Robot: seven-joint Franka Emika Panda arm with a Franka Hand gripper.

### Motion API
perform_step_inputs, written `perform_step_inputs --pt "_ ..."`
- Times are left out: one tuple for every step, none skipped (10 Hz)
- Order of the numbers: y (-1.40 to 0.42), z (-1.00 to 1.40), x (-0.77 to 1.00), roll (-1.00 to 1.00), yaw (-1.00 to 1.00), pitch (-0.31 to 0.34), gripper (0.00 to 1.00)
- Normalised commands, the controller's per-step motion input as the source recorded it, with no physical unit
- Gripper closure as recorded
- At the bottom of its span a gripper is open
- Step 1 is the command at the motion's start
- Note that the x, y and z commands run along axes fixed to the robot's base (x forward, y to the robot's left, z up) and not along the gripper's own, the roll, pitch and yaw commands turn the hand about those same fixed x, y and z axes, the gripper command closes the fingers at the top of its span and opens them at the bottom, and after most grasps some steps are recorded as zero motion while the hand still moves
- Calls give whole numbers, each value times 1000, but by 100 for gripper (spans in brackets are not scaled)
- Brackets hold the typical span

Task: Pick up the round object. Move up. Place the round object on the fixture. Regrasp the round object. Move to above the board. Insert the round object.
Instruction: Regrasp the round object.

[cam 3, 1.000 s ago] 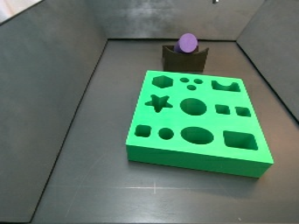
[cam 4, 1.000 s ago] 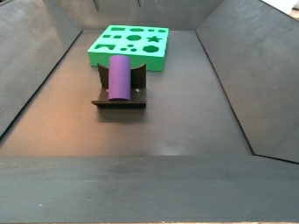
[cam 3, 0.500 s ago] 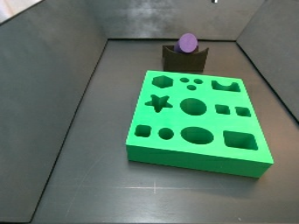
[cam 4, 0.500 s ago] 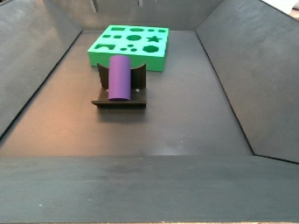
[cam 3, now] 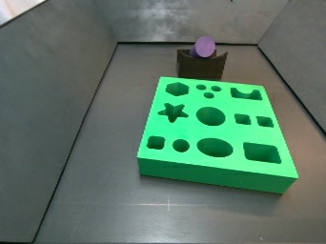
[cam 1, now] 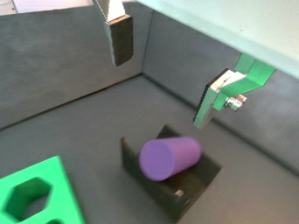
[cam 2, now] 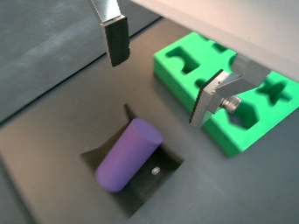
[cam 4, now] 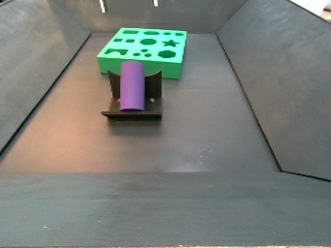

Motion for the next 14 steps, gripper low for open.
perform_step_inputs --pt "-21 -4 9 1000 30 -10 0" --pt "-22 -8 26 1000 32 -2 0" --pt "-26 -14 44 1000 34 10 0" --pt "-27 -18 53 1000 36 16 0" --pt "-29 -21 65 1000 40 34 0" --pt "-32 -18 76 1000 45 51 0" --pt "-37 -14 87 1000 54 72 0" --pt "-38 -19 98 1000 65 100 0" --pt "-43 -24 110 1000 93 145 0" --pt "-45 -24 113 900 116 168 0" --pt "-48 -26 116 655 141 164 0" --pt "-50 -27 117 474 162 154 0" --pt "-38 -18 109 283 184 130 0" --pt "-35 -13 100 228 193 109 0"
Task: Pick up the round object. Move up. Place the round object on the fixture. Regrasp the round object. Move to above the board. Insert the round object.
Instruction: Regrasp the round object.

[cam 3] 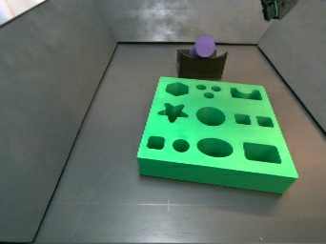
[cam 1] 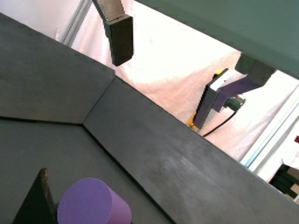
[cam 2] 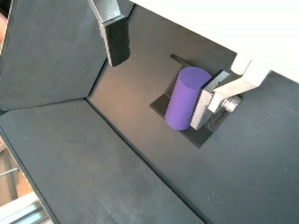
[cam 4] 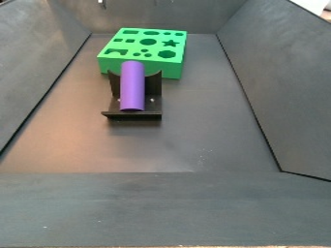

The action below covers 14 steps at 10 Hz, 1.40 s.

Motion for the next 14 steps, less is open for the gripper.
perform_step_inputs --pt "71 -1000 38 219 248 6 0" --pt "71 -1000 41 215 239 -18 0" --pt "57 -1000 52 196 191 -53 0" --pt "52 -1000 57 179 166 -62 0" --pt "49 -1000 67 155 130 -72 0" --pt "42 -1000 82 123 91 -83 0" --pt "37 -1000 93 101 65 -84 0" --pt "33 -1000 101 87 43 -86 0" --pt "26 -1000 107 71 19 -81 0" --pt "23 -1000 118 65 6 -73 0" --pt "18 -979 118 60 -4 -57 0" --pt "10 -827 104 61 -8 -44 0" --pt "2 -635 85 58 -8 -26 0" --pt "-1 -494 78 55 -4 -19 0"
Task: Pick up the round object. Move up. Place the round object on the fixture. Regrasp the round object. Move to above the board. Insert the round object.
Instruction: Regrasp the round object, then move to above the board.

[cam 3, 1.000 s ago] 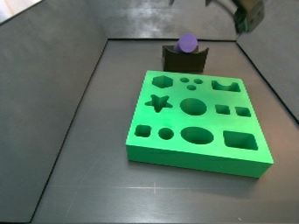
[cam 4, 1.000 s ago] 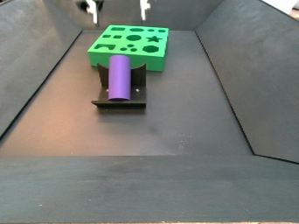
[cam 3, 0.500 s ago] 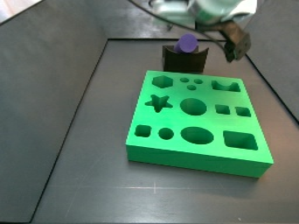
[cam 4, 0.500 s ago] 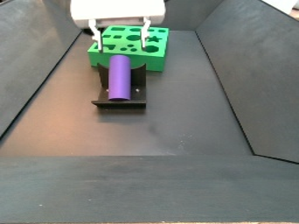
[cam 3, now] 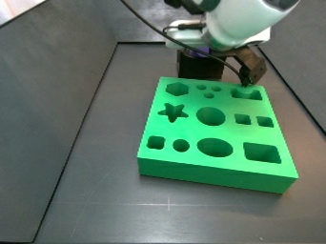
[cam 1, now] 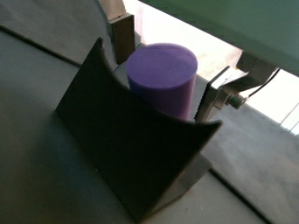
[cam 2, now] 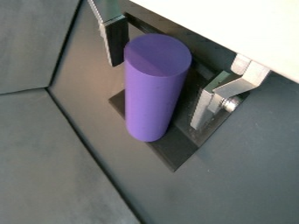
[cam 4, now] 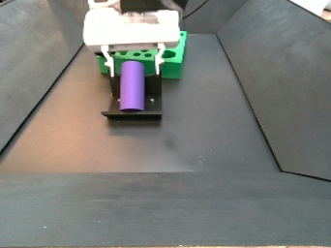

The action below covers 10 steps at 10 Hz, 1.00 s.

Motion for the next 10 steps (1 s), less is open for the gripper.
perform_step_inputs --pt "0 -403 76 53 0 -14 0" --pt "-2 -375 52 64 -22 -7 0" --pt "-2 -374 52 66 -22 -6 0" --pt "-1 -374 51 67 -22 -5 0" --pt "-1 -374 51 67 -22 -5 0" --pt "-1 -373 51 67 -22 -5 0" --pt "0 0 0 0 0 0 100" --pt "-343 1000 80 -305 16 220 100" --pt "-341 1000 78 -303 21 224 100" --pt "-283 1000 70 -226 69 227 100"
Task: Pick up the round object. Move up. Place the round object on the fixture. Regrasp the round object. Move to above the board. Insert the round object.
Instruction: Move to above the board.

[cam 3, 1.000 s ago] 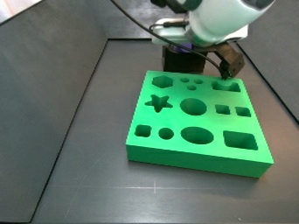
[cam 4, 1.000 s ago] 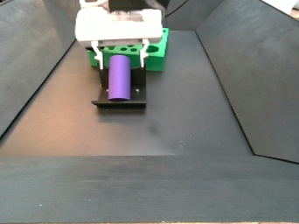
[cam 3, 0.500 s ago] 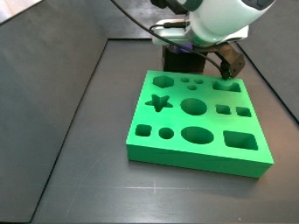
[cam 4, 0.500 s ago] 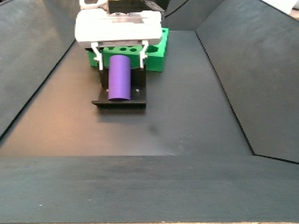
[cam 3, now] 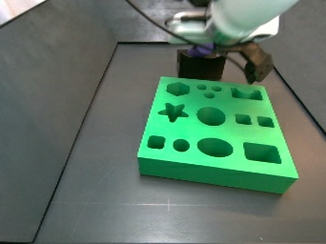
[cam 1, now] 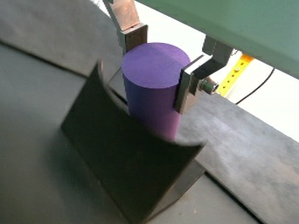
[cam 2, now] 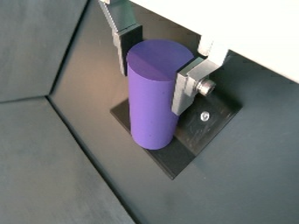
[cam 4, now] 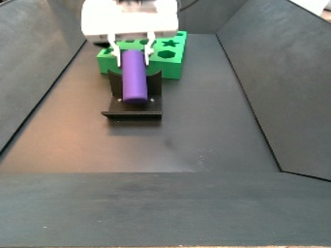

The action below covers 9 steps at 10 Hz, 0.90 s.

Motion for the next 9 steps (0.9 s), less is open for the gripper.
perform_step_inputs --pt "-255 1000 67 -166 106 210 100" --pt "-243 1000 64 -124 126 191 100" --pt "-216 1000 65 -67 152 154 100" --pt "-191 1000 64 -44 160 121 100" --pt "-158 945 60 -32 155 95 100" --pt "-122 829 51 -31 149 80 100" --pt "-61 600 30 -32 132 53 100" --pt "-32 384 14 -40 112 33 100" --pt "-17 232 5 -44 96 17 100"
